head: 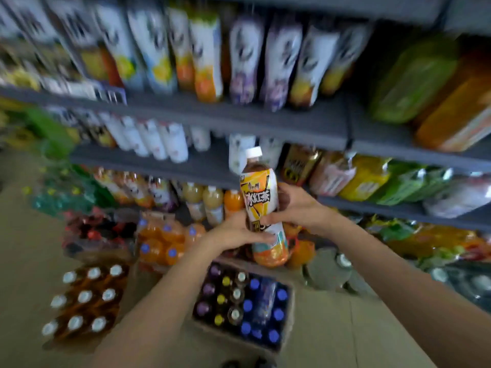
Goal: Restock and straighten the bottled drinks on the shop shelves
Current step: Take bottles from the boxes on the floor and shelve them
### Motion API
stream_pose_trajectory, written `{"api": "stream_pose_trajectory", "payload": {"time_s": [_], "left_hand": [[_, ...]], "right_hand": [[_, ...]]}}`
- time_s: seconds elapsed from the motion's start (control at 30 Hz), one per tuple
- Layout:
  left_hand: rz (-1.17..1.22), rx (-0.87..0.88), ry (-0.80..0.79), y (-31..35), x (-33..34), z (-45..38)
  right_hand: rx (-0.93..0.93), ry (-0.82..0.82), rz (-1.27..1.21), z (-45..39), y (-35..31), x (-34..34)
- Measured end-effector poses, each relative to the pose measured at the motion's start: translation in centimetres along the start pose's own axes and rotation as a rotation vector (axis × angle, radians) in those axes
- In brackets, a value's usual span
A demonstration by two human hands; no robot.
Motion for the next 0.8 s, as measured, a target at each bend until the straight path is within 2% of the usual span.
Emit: {"api": "stream_pose_trajectory", "payload": {"time_s": [0.07,0.13,0.2,0.27,0.4,0.47,0.67,0.8], "left_hand": [[-0.061,0.167,0.083,9.6,-1.8,1.1],[-0.099,0.285,0.168,17.5,-2.8,1.9],[-0.189,0.412,0.268,24.3,-2.8,2.7],[-0.310,0.525,0.336,30.4,-1.6,3.3],[-0.694,0.642,0.441,38.9,4.2,5.2],[-0.798,0.739,0.466,41.7,7.4,5.1],[-0.698,0.855,0.256,47.8,16.3,-0.1],[-0.749,0.866,0.311,51.8,21.3,-4.7]], "right_hand": [[-0.099,0.157,0.068,4.5,-7.7,-5.1],[-0.210,0.389,0.143,9.7,-13.8,-9.9],[-0.291,0.566,0.179,14.8,-17.5,-13.4],[-0.349,0.674,0.163,19.2,-19.6,-15.7],[-0.416,0.900,0.090,25.5,-20.0,-20.8],[-0.444,1.009,0.035,28.1,-19.1,-23.9],[-0.551,1.193,0.082,33.9,-15.5,-34.0],[-0.586,1.245,0.209,36.7,-12.7,-43.6]]}}
Point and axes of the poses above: each hand's wrist, its own z-axis away from the middle knuckle, its own x-axis out of the palm, y = z × x, the point moved 8 cm from there along -z, towards the middle knuckle, and after that the axes turned 6 degrees about x, right-handed, at the moved point
